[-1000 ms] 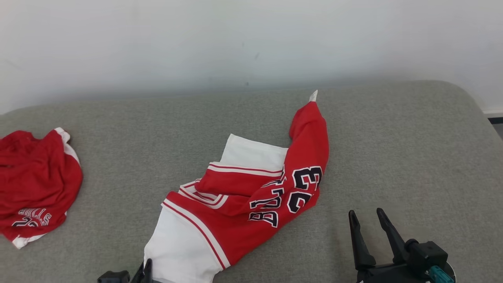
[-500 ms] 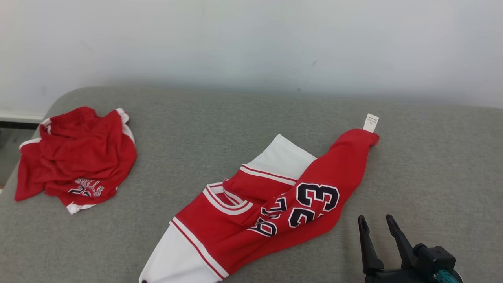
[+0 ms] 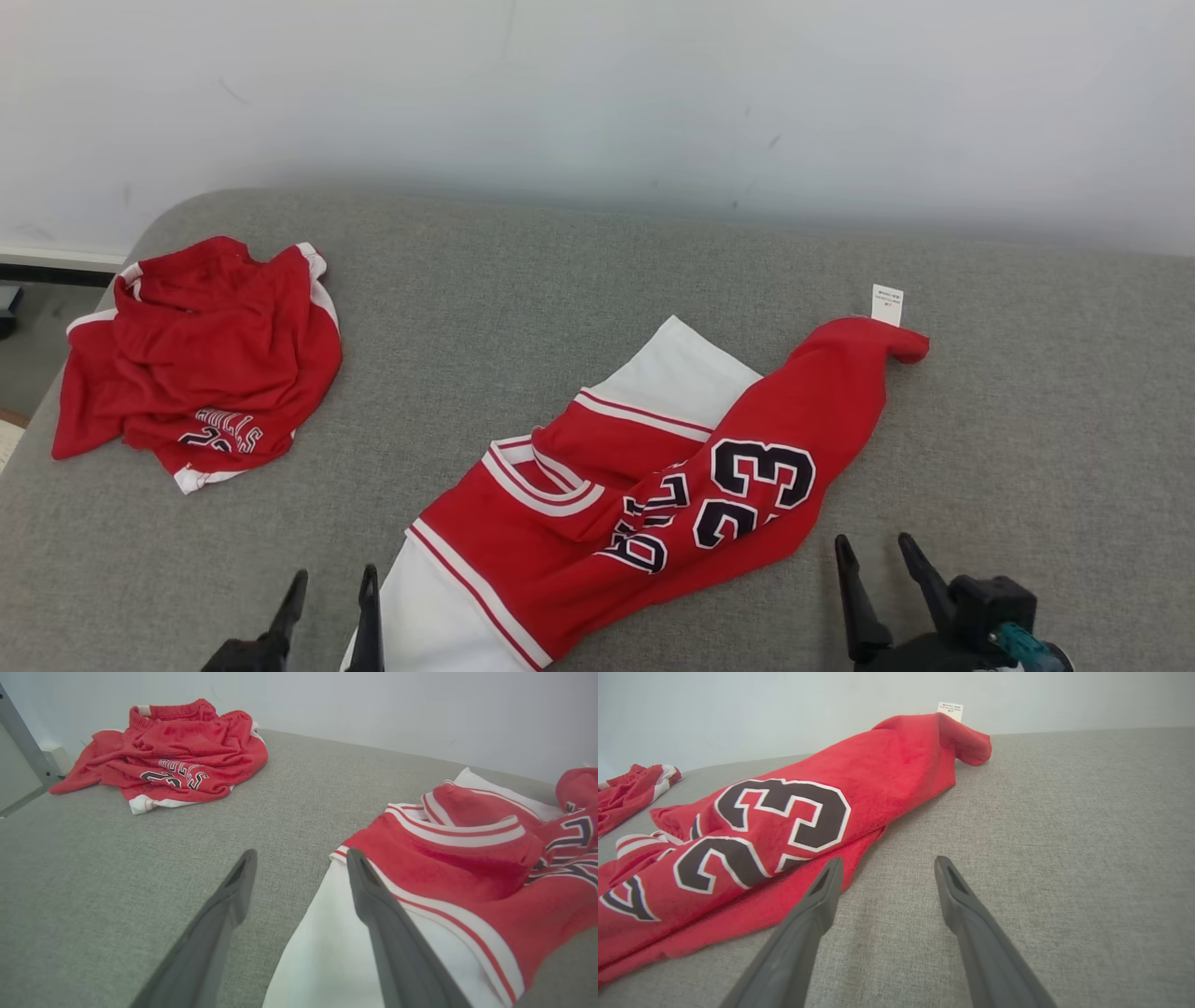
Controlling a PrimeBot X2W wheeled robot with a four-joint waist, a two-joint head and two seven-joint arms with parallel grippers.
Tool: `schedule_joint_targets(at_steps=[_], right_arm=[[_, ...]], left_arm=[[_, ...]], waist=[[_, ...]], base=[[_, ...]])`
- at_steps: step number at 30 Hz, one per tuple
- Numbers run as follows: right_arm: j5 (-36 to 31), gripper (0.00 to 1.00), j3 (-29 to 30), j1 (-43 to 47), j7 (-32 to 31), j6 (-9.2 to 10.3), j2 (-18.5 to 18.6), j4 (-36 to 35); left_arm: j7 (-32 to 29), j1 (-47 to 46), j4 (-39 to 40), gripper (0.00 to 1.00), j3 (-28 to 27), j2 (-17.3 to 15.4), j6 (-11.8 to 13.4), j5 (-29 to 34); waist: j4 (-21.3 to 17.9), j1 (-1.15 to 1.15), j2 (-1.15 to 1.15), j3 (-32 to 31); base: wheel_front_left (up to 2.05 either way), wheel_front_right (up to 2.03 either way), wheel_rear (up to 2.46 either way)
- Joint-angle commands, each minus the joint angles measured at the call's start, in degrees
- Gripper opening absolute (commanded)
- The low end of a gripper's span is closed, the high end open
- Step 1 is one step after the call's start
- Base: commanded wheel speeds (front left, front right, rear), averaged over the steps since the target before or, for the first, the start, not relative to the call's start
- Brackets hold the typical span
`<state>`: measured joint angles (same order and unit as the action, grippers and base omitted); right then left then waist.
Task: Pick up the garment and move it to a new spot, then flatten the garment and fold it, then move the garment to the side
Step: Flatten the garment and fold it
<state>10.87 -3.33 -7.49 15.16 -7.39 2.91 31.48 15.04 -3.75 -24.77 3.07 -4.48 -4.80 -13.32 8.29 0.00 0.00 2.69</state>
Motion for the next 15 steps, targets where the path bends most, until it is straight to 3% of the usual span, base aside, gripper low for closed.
schedule_joint_targets(at_steps=[1,15], right_arm=[[-0.3,1.00,-0.3,-0.6,0.0,-0.21,0.0,0.7],[1.4,1.00,-4.7,-12.1,0.0,-0.21,0.0,21.1]], left_arm=[[0.1,0.2,0.6,1.00,-0.2,-0.1,0.1,0.6],[0.1,0.7,6.7,1.00,-0.4,0.4,-1.2,4.0]], waist=[[0.0,0.00,0.00,0.0],[2.4,0.00,0.00,-0.6]], base=[[0.00,0.00,0.00],[0.00,0.00,0.00]])
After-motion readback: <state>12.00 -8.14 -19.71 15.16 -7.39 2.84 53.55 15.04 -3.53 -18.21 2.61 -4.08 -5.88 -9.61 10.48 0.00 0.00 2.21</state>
